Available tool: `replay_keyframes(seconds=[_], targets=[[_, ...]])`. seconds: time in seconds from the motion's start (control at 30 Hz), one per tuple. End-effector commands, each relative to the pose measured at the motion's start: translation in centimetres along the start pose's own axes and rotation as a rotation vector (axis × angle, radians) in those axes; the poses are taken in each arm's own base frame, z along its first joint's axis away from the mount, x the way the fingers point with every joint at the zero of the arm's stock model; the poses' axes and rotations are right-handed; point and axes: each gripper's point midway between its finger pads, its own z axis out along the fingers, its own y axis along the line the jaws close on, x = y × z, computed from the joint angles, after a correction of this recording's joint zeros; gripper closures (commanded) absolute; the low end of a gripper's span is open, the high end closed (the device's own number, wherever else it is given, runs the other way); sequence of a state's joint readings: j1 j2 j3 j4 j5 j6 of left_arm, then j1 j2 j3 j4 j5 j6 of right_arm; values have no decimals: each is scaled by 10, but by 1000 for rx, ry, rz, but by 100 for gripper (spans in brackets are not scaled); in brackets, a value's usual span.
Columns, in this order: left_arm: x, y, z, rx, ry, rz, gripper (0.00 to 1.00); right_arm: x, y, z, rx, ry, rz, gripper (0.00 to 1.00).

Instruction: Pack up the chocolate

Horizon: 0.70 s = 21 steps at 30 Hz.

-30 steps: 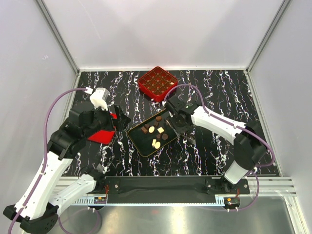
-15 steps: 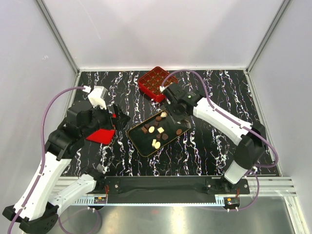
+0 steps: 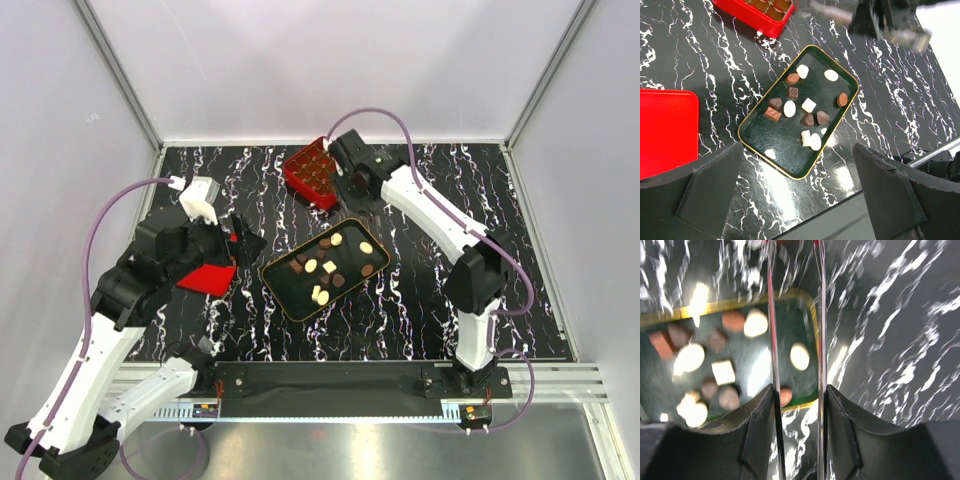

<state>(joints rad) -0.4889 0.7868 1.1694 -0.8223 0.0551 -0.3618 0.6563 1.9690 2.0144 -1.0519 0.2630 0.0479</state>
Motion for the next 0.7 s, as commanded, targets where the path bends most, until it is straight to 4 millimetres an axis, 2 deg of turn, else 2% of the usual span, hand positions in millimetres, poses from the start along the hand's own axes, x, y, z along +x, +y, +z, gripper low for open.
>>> replay_keyframes(seconds=[0.0, 0.03, 0.07, 0.13, 0.23, 0.3, 0.47, 0.67], targets=[[-17, -3, -8, 12, -67, 27, 1, 31, 18, -23, -109, 39, -14, 50], [-17, -3, -9, 11, -69, 29, 1, 32, 17, -37, -126, 8, -4, 50], [-15, -2, -7, 9, -66, 28, 1, 46, 24, -31, -154, 29, -9, 50], [-14, -2, -6, 13, -63, 27, 1, 54, 28, -39, -184, 16, -3, 50], [-12, -2, -5, 17, -60, 19, 1, 70, 35, -34, -213, 32, -2, 49], [-11, -2, -4, 19, -61, 11, 1, 79, 35, -23, -201, 54, -8, 49], [-10, -4, -3, 23, -55, 5, 1, 86, 38, -6, -194, 68, -11, 49], [-14, -3, -5, 13, -62, 9, 1, 92, 43, 4, -202, 81, -10, 48]])
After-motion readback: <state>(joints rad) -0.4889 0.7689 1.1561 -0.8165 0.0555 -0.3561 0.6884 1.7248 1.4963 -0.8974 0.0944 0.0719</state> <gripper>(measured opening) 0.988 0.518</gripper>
